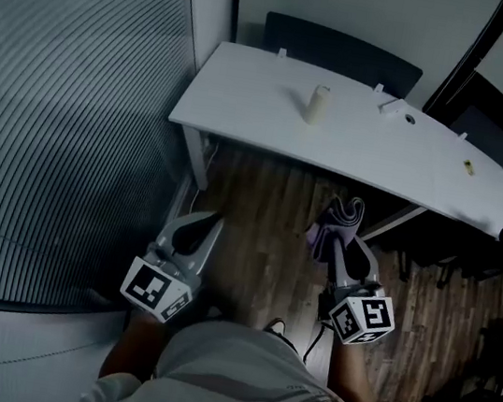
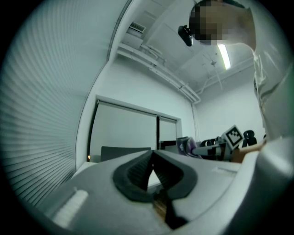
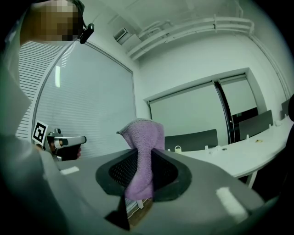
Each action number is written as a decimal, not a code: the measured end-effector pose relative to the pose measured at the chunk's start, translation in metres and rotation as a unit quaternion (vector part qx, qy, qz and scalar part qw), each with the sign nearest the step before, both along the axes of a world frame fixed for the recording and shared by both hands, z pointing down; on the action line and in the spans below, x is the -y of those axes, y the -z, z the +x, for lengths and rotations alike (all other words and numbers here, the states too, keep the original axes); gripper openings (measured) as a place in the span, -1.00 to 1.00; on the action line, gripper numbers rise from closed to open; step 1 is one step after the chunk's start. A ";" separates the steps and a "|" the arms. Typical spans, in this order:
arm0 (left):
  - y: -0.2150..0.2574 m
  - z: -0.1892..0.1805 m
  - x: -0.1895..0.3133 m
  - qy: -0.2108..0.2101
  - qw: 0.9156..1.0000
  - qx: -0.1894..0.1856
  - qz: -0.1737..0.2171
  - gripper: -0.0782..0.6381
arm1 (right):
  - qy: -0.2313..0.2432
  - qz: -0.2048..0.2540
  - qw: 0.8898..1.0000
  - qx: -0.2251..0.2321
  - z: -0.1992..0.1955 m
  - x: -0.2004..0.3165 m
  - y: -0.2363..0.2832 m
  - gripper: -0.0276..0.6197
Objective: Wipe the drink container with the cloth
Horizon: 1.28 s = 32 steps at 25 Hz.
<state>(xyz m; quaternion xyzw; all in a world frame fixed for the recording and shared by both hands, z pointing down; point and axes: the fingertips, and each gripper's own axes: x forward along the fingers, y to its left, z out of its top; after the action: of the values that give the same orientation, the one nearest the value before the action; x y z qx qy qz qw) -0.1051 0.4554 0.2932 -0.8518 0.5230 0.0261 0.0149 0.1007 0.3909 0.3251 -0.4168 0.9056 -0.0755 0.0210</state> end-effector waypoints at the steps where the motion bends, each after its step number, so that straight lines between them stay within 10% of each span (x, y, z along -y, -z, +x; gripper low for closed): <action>1: 0.000 -0.006 0.000 -0.002 1.000 0.000 0.000 -0.78 | -0.003 -0.002 1.000 0.000 -0.005 0.000 0.000 -0.64; 9: -0.019 -0.043 0.010 -0.026 0.999 0.002 -0.022 -0.78 | -0.021 -0.023 0.999 0.008 -0.043 -0.004 -0.024 -0.64; 32: -0.017 0.097 0.242 -0.014 1.000 0.012 -0.014 -0.78 | 0.032 -0.035 0.999 0.012 0.082 0.231 -0.032 -0.63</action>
<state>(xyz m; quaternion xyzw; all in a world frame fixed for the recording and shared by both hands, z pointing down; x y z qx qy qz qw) -0.0080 0.2137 0.3102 -0.8595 0.5109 0.0084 0.0090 0.1826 0.1597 0.3567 -0.3870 0.9151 -0.1127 0.0143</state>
